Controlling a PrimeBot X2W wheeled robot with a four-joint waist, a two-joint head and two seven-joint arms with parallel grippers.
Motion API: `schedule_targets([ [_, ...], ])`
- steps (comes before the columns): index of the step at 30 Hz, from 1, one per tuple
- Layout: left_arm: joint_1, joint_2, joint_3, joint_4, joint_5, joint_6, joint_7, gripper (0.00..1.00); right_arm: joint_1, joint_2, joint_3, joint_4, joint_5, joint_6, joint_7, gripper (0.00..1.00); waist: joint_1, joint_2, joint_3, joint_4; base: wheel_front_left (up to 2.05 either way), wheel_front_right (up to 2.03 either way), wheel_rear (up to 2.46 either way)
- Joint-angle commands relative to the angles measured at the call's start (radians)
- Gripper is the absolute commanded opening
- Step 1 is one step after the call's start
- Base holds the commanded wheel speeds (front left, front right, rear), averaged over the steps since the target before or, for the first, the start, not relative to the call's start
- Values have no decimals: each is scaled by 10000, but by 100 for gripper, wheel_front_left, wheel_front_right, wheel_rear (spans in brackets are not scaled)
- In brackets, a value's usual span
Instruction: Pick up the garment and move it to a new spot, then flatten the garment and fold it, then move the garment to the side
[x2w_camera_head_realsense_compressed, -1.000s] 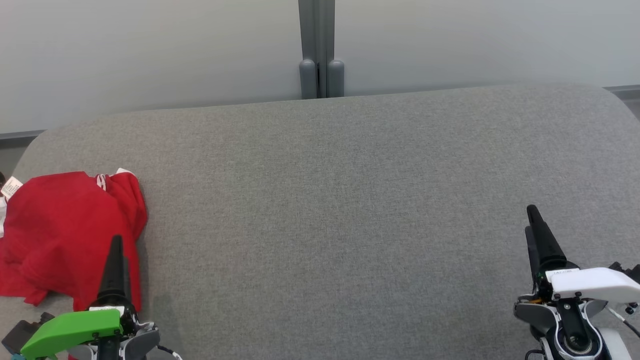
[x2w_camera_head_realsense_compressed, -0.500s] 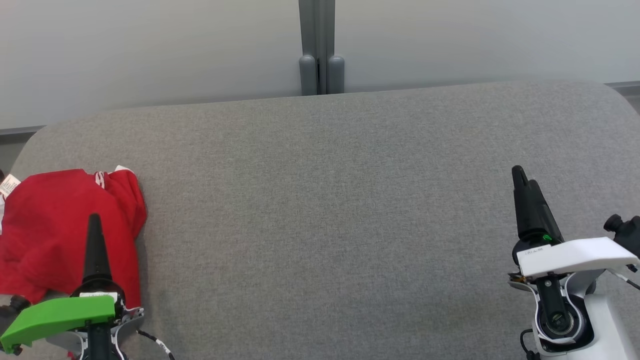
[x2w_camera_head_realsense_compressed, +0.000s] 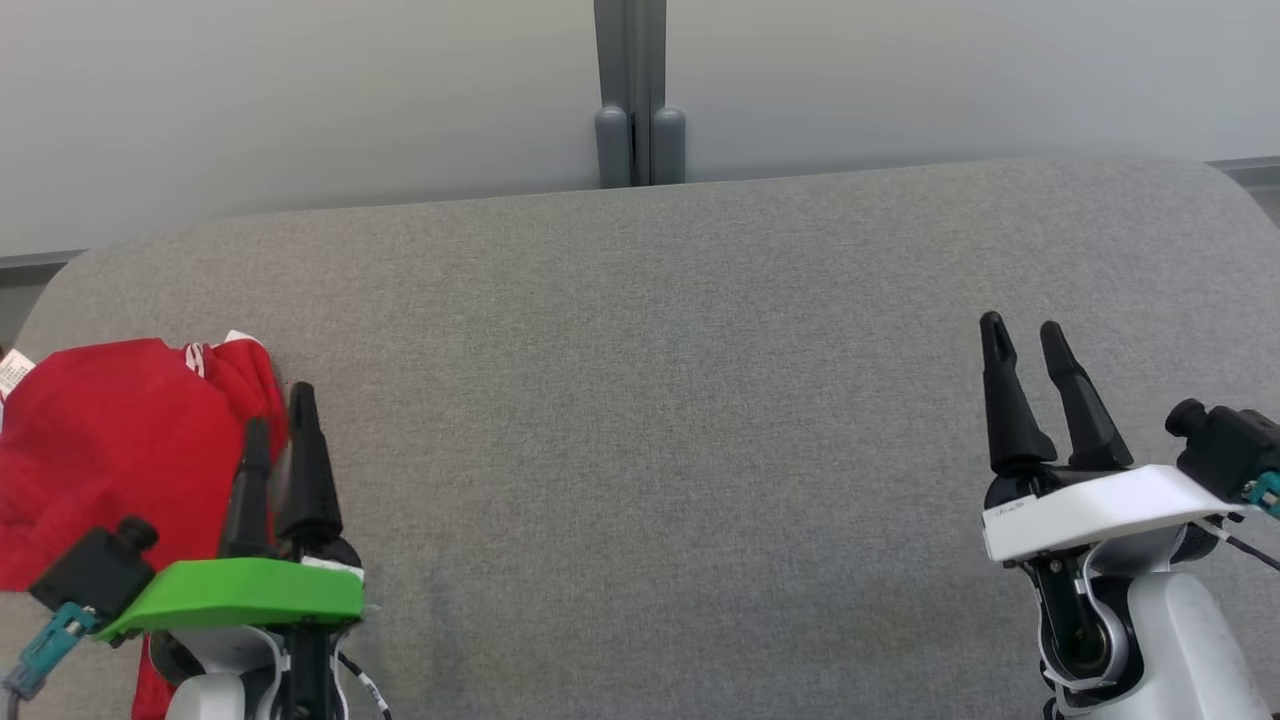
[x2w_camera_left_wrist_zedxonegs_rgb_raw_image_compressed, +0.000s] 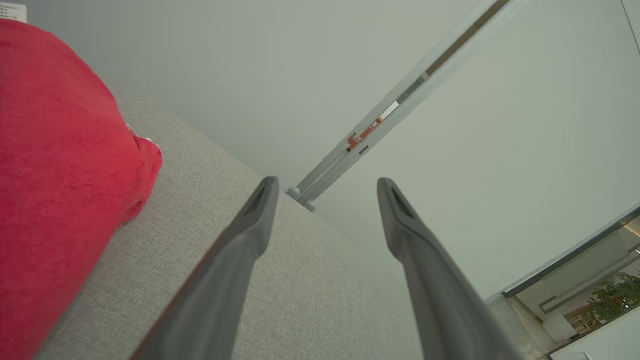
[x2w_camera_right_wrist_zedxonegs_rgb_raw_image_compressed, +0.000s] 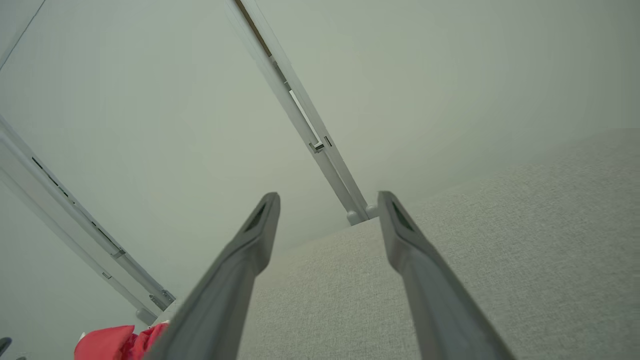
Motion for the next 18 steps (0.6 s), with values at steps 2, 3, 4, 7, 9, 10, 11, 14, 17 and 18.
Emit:
schedule_targets([
  [2,-45,73,-305,-222,864,91,-123,100,-124,-61,119,-78,-835,25,-153,100,-1,0,0,-13,0,0,0],
  [3,-42,73,-406,-215,1142,108,-152,100,-123,-75,157,-67,-1049,25,-177,100,-1,0,1,-17,0,0,0],
  [4,-36,75,-535,-184,1515,131,-184,100,-120,-99,197,-37,-1304,25,-212,100,-1,0,1,-22,0,0,0],
  [7,-2,80,-834,-74,2350,262,-269,100,-124,-119,275,8,-1938,25,-295,100,-1,0,-2,-41,0,0,0],
  [9,22,157,-1066,6,2854,416,-331,100,-115,-115,313,26,-2372,26,-358,100,-1,0,-4,-54,0,0,0],
  [10,24,214,-1181,32,3066,490,-360,100,-113,-114,323,30,-2543,26,-384,100,-1,0,-5,-59,0,0,0],
  [11,25,287,-1325,70,3293,592,-385,100,-109,-109,334,29,-2745,26,-417,100,-1,0,-6,-64,0,0,0],
  [14,-14,495,-1731,201,3829,892,-476,100,-82,-93,352,54,-3236,27,-499,100,-1,0,-2,-74,0,0,0],
  [17,-97,733,-2179,358,4304,1282,-559,100,-68,-60,326,90,-3698,26,-580,100,-1,0,6,-82,0,0,0],
  [18,-134,783,-2289,380,4401,1394,-573,100,-55,-50,307,113,-3833,26,-599,100,-1,0,9,-85,0,0,0],
])
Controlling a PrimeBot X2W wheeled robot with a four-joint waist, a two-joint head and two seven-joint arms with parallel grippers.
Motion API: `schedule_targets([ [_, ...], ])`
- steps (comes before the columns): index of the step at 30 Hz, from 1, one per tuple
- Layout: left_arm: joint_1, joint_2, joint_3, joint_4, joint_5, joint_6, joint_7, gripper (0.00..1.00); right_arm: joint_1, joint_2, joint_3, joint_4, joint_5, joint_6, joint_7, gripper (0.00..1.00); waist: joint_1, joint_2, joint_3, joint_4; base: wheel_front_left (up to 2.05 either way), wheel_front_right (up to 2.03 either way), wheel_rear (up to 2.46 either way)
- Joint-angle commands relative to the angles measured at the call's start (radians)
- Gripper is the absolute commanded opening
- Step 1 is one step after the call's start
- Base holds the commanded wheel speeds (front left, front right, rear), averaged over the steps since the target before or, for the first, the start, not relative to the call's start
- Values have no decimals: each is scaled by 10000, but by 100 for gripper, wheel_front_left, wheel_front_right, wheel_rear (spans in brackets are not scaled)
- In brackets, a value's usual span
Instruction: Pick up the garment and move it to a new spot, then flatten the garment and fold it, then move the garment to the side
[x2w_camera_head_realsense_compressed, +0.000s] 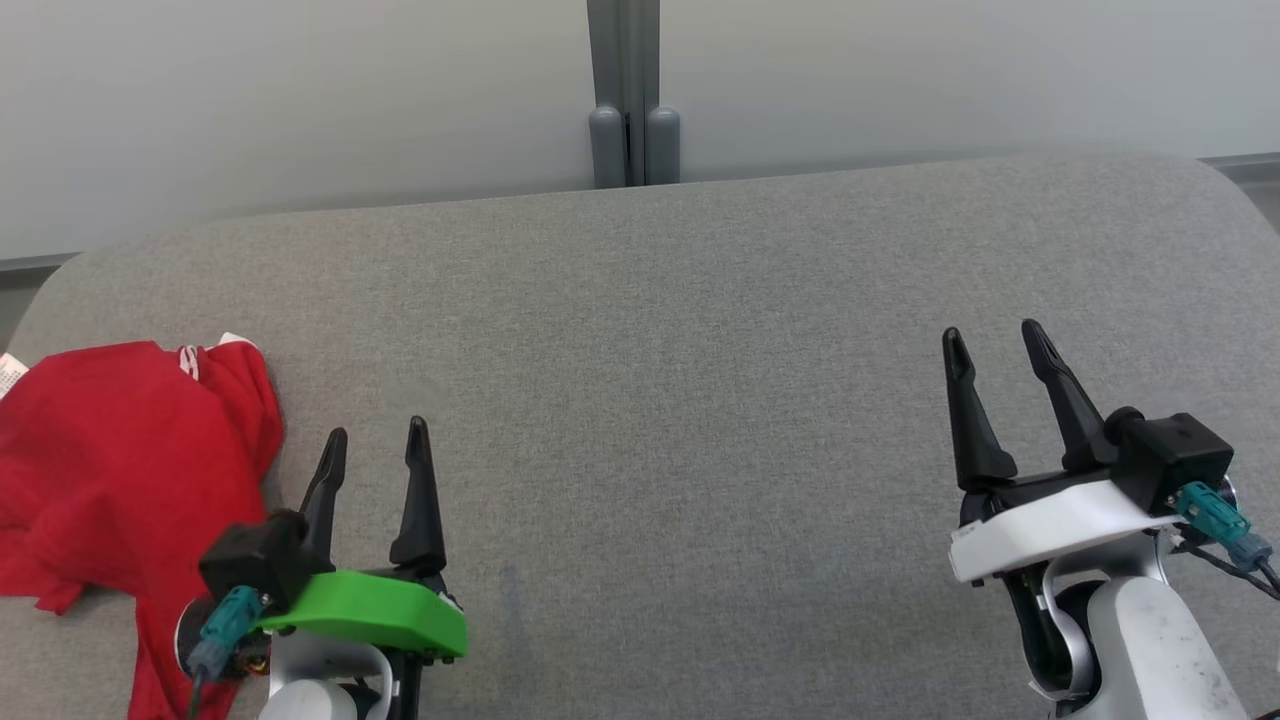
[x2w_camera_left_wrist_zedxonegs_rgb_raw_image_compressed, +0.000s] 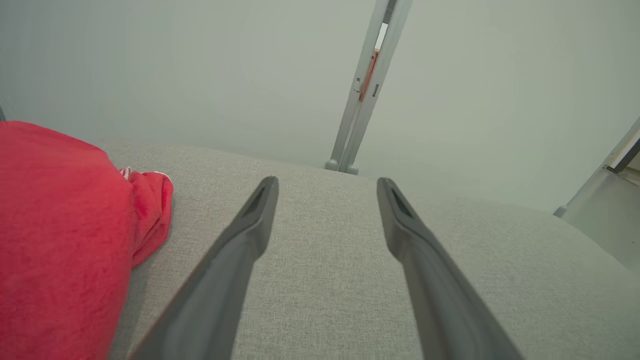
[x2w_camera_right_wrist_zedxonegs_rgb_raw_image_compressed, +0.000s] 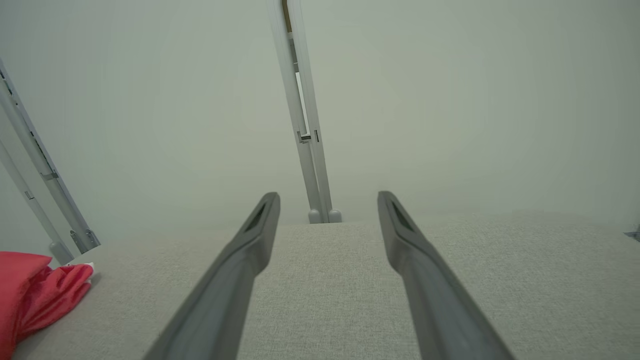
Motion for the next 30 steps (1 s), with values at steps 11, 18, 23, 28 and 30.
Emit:
schedule_targets([
  [11,-522,628,-1254,230,1133,1142,-348,100,-220,33,63,94,-2003,23,-353,100,0,0,90,4,0,0,0],
  [18,-613,787,-1682,52,1500,1560,-502,100,-195,50,65,-7,-2725,24,-514,100,0,0,87,3,0,0,0],
  [23,-416,525,-1439,-1,1134,1514,-614,100,-132,51,5,-129,-2145,17,-624,100,0,0,99,7,0,0,0],
  [28,-136,117,-765,71,948,1044,-720,100,-40,49,-90,-38,-1474,18,-731,100,0,0,85,2,0,0,0],
  [30,-26,-54,-452,125,1007,788,-769,100,0,47,-107,10,-1242,18,-773,100,0,0,70,-4,0,0,0],
])
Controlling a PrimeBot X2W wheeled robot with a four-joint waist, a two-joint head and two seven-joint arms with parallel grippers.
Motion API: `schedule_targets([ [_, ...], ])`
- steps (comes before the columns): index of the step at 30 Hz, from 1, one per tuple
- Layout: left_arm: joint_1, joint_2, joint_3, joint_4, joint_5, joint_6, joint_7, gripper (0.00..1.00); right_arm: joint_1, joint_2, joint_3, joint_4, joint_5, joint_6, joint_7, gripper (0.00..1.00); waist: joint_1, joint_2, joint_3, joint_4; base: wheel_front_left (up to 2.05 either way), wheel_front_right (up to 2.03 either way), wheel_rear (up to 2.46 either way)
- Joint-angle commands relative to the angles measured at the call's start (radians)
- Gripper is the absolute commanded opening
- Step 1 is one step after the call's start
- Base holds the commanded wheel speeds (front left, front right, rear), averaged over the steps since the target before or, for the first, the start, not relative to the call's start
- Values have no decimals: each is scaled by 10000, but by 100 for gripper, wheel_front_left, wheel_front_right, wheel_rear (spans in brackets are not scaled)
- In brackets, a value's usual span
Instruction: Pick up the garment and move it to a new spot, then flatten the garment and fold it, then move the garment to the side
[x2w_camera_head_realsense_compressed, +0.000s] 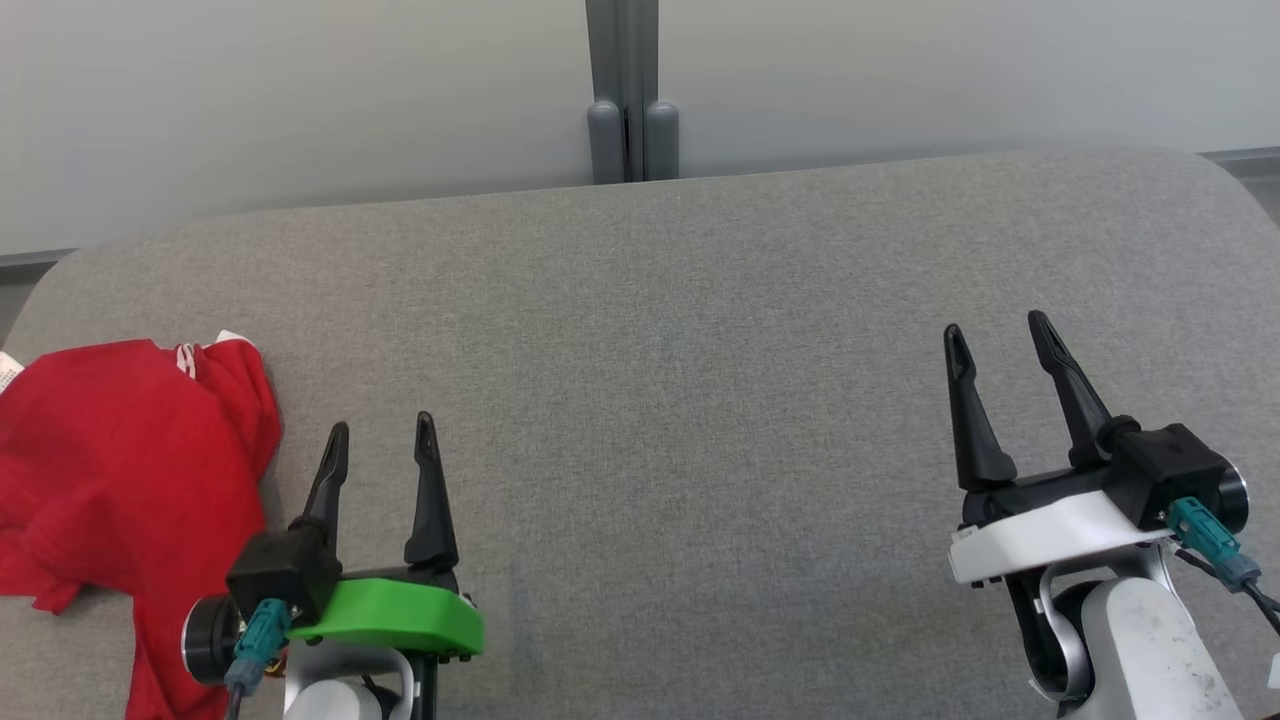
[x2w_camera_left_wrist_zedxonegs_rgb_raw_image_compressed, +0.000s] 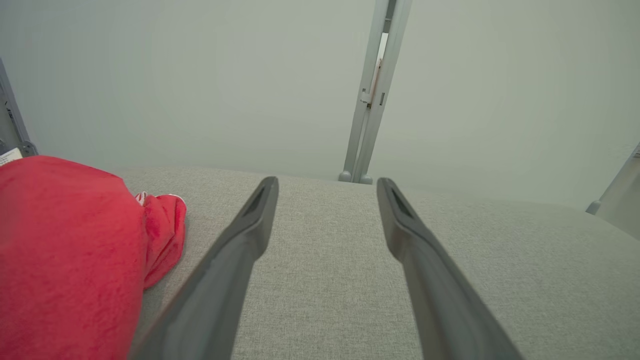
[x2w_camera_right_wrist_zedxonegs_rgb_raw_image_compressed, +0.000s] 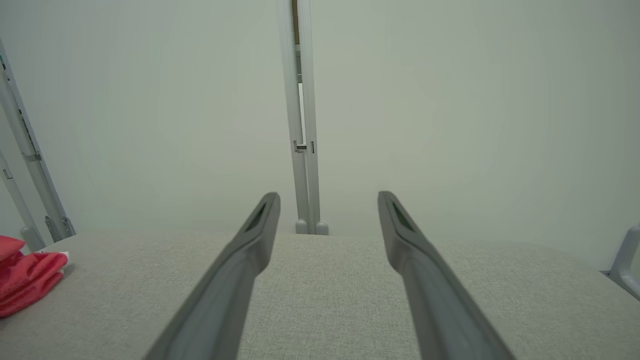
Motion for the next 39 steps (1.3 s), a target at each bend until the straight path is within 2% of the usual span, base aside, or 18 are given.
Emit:
schedule_targets([
  [1,113,-94,208,-5,167,-169,-92,100,10,-22,5,-24,0,3,-90,100,-1,0,-10,-5,0,0,0],
  [6,304,-404,782,96,460,-673,-200,100,96,-25,64,119,399,3,-192,100,-1,0,-38,-22,0,0,0],
  [12,415,-517,887,380,1024,-1081,-323,100,119,-30,175,256,264,3,-319,100,-1,0,-55,-20,0,0,0],
  [16,435,-545,900,440,1237,-1149,-391,100,86,-31,264,246,-28,4,-390,100,-1,0,-38,-11,0,0,0],
  [27,420,-543,655,440,1754,-954,-589,100,-3,-37,338,193,-732,4,-580,100,-1,0,20,-42,0,0,0],
  [35,386,-544,640,496,1676,-1004,-561,100,40,-35,360,207,-701,4,-572,100,-1,0,45,-15,0,0,0],
  [39,280,-541,621,549,1606,-927,-561,100,96,-32,319,211,-627,4,-571,100,-1,0,85,213,0,0,0],
])
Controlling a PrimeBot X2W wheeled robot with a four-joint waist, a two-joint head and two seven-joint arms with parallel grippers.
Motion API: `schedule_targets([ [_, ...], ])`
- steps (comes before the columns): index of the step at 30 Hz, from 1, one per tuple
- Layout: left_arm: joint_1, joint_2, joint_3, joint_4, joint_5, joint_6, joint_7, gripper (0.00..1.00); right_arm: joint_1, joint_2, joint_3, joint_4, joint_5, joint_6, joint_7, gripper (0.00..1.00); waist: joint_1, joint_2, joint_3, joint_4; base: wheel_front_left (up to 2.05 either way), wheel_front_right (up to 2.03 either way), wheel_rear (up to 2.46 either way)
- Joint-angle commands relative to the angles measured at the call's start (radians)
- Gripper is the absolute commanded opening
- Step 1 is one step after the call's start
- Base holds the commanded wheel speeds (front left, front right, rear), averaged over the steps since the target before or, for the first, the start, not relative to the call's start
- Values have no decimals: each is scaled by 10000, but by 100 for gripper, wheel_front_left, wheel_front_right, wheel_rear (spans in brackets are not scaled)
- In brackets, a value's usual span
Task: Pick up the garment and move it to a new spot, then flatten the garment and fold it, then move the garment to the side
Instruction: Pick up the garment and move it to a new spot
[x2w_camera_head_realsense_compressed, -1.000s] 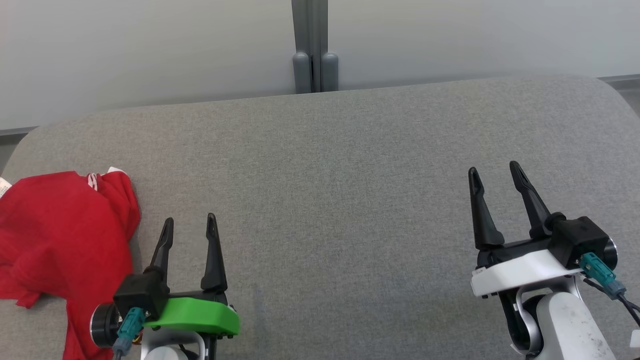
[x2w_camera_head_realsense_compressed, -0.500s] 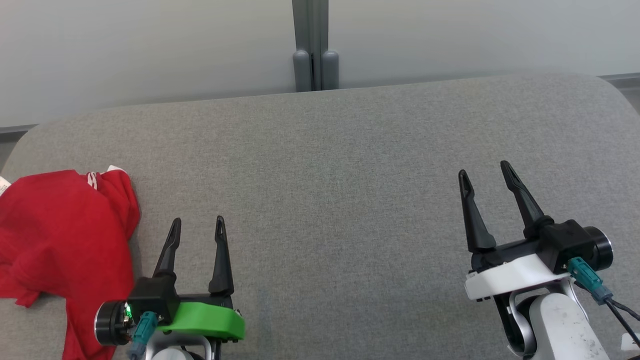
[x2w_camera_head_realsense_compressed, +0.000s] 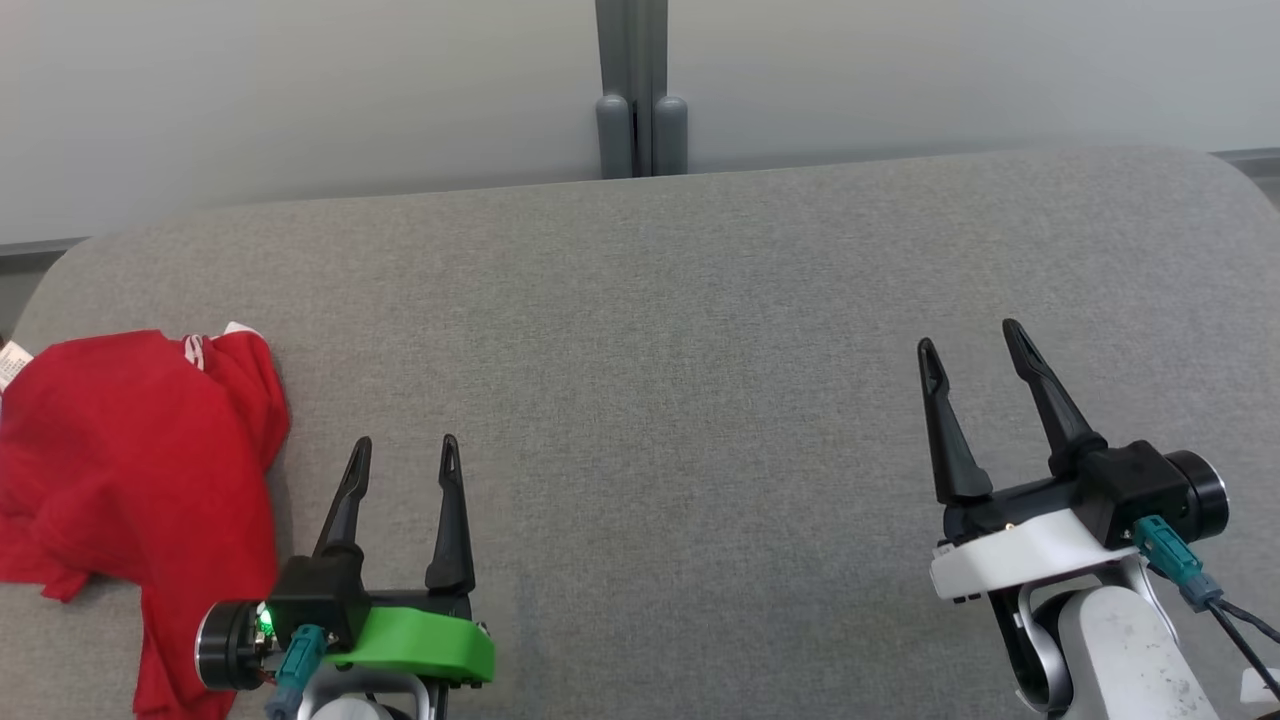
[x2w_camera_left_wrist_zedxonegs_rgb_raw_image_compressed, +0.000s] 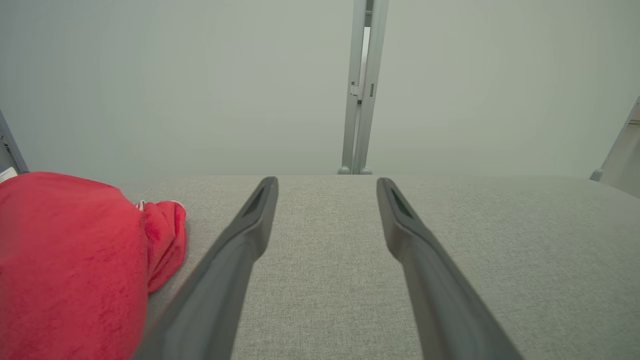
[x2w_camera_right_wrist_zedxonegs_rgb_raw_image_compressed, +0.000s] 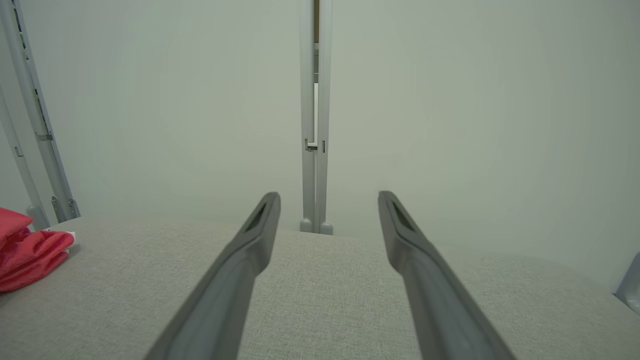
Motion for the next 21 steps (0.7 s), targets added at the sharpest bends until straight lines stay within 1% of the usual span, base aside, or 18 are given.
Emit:
schedule_targets([
  [1,-54,15,34,40,-103,74,-11,100,66,-22,12,2,36,4,-46,100,-1,-1,24,200,0,0,0],
  [7,-49,16,175,49,-43,118,-11,100,129,-22,195,82,150,4,-41,100,-1,-1,-13,920,0,0,0],
  [15,157,18,521,53,32,114,-11,100,194,-22,582,292,334,4,-41,100,-1,-1,-179,2221,0,0,0],
  [21,308,17,957,-18,-44,171,-11,100,163,-24,855,437,510,4,-41,100,-1,-1,-259,3140,0,0,0],
])
